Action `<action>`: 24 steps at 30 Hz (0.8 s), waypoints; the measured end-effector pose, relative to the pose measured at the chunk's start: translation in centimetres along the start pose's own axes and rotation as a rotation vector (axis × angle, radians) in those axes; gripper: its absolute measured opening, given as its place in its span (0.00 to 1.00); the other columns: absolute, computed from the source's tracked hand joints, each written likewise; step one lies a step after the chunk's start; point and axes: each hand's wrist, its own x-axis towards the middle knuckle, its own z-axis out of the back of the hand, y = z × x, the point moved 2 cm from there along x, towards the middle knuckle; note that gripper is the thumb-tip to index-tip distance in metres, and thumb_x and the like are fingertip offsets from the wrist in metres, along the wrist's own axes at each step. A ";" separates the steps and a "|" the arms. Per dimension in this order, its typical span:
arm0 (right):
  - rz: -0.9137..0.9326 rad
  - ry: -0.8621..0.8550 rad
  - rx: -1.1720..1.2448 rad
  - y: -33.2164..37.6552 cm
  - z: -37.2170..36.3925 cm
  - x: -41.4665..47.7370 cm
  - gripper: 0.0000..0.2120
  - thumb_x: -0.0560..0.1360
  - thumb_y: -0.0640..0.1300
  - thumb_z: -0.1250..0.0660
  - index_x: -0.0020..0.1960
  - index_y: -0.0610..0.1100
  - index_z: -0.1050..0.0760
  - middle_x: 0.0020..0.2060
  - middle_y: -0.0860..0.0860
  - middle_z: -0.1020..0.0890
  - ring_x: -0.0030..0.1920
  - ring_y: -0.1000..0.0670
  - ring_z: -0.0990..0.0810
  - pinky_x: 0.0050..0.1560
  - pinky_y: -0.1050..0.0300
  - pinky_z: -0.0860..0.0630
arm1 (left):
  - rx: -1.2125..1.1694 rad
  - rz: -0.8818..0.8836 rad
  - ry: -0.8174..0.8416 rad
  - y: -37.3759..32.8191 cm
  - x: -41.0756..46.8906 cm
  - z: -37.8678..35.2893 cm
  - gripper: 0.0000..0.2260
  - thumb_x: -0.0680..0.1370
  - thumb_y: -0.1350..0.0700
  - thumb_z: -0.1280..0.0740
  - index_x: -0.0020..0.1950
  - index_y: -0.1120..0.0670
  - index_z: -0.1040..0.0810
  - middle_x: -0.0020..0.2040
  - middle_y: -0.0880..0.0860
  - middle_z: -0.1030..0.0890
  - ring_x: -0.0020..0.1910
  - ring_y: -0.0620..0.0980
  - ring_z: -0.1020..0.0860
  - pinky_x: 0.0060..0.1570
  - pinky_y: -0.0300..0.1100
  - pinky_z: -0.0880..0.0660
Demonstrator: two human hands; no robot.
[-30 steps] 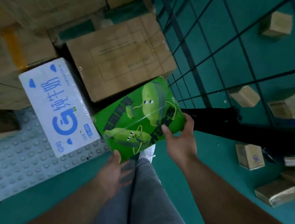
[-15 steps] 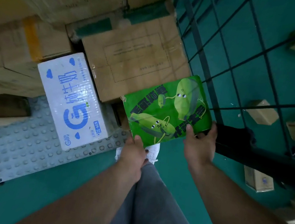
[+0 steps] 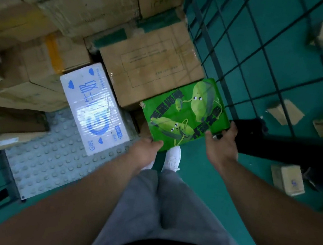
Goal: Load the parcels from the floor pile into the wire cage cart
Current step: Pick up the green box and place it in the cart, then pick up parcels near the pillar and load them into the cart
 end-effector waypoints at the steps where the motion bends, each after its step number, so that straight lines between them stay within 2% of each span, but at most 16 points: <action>1: 0.007 0.017 -0.012 -0.1 0.4 -1.2 0.42 0.79 0.54 0.34 0.82 0.56 0.58 0.74 0.47 0.26 0.66 0.39 0.21 0.67 0.47 0.26 | 0.032 -0.019 0.017 0.0 -1.2 0.2 0.14 0.80 0.44 0.35 0.52 0.54 0.20 0.50 0.56 0.19 0.50 0.54 0.22 0.56 0.48 0.25; 3: 0.034 0.027 -0.023 -0.8 0.9 -3.4 0.39 0.79 0.50 0.34 0.81 0.55 0.53 0.73 0.46 0.27 0.65 0.39 0.22 0.66 0.47 0.26 | 0.085 -0.058 0.047 0.5 -3.3 0.4 0.12 0.83 0.49 0.36 0.54 0.55 0.20 0.49 0.54 0.21 0.49 0.53 0.24 0.49 0.43 0.26; 5: 0.023 0.075 -0.040 -1.9 0.9 -5.8 0.30 0.79 0.49 0.34 0.78 0.50 0.40 0.69 0.44 0.25 0.64 0.39 0.22 0.65 0.49 0.25 | 0.119 -0.067 0.098 1.4 -5.1 0.3 0.10 0.84 0.49 0.37 0.54 0.55 0.21 0.50 0.54 0.21 0.48 0.53 0.24 0.50 0.44 0.23; 7: -0.012 0.219 -0.040 -3.0 0.2 -7.6 0.17 0.80 0.47 0.36 0.68 0.48 0.28 0.59 0.46 0.19 0.55 0.42 0.18 0.53 0.57 0.20 | 0.153 -0.052 0.152 2.5 -6.2 0.0 0.10 0.84 0.50 0.37 0.48 0.54 0.23 0.48 0.55 0.21 0.47 0.53 0.23 0.47 0.44 0.22; 8: -0.013 0.281 -0.064 -3.6 0.1 -9.0 0.11 0.80 0.47 0.37 0.62 0.49 0.26 0.53 0.48 0.18 0.51 0.44 0.18 0.45 0.62 0.22 | 0.182 -0.051 0.165 2.9 -6.8 -0.2 0.12 0.84 0.50 0.38 0.45 0.54 0.24 0.46 0.54 0.21 0.46 0.53 0.24 0.42 0.41 0.24; 9: 0.003 0.317 -0.097 -4.2 0.0 -10.4 0.09 0.81 0.48 0.38 0.59 0.50 0.24 0.50 0.49 0.18 0.51 0.45 0.18 0.43 0.65 0.24 | 0.213 -0.051 0.174 3.2 -7.4 -0.3 0.13 0.84 0.51 0.38 0.42 0.53 0.25 0.44 0.54 0.22 0.45 0.53 0.24 0.39 0.40 0.26; 12: 0.012 0.311 -0.122 -6.1 -0.3 -14.6 0.14 0.81 0.51 0.38 0.64 0.50 0.21 0.58 0.50 0.18 0.57 0.47 0.19 0.54 0.60 0.24 | 0.312 -0.091 0.209 3.0 -9.2 -1.0 0.14 0.85 0.52 0.39 0.40 0.52 0.26 0.39 0.51 0.24 0.36 0.50 0.25 0.36 0.40 0.27; 14: -0.035 0.287 -0.033 -7.5 -0.5 -17.2 0.14 0.80 0.50 0.38 0.63 0.50 0.21 0.58 0.48 0.17 0.54 0.47 0.18 0.51 0.59 0.23 | 0.357 -0.110 0.240 2.3 -10.6 -1.7 0.13 0.85 0.54 0.39 0.40 0.52 0.27 0.38 0.52 0.24 0.33 0.49 0.27 0.33 0.40 0.30; 17: -0.087 0.229 0.094 -9.8 -0.3 -21.0 0.13 0.81 0.50 0.38 0.61 0.50 0.20 0.54 0.50 0.17 0.48 0.48 0.19 0.40 0.65 0.28 | 0.449 -0.166 0.260 1.0 -12.9 -3.0 0.09 0.82 0.54 0.38 0.44 0.55 0.25 0.43 0.58 0.22 0.40 0.54 0.27 0.37 0.44 0.35; 20: -0.130 0.150 0.182 -12.0 0.2 -23.8 0.13 0.80 0.51 0.38 0.60 0.51 0.20 0.55 0.53 0.17 0.55 0.49 0.19 0.50 0.63 0.29 | 0.536 -0.229 0.276 0.3 -14.5 -4.6 0.09 0.83 0.51 0.37 0.50 0.55 0.23 0.48 0.56 0.19 0.43 0.54 0.25 0.38 0.43 0.35; 22: -0.183 0.092 0.285 -13.9 1.2 -25.6 0.14 0.81 0.50 0.38 0.63 0.48 0.21 0.58 0.51 0.18 0.57 0.49 0.20 0.54 0.61 0.27 | 0.630 -0.270 0.300 0.2 -15.8 -6.6 0.09 0.83 0.50 0.38 0.47 0.53 0.24 0.49 0.55 0.19 0.43 0.54 0.25 0.38 0.42 0.35; 24: -0.211 0.056 0.346 -15.4 2.1 -26.8 0.15 0.81 0.49 0.38 0.65 0.47 0.22 0.60 0.50 0.18 0.57 0.49 0.19 0.58 0.59 0.25 | 0.702 -0.291 0.315 0.3 -16.7 -8.4 0.09 0.83 0.49 0.38 0.49 0.52 0.24 0.50 0.54 0.19 0.43 0.53 0.25 0.39 0.43 0.34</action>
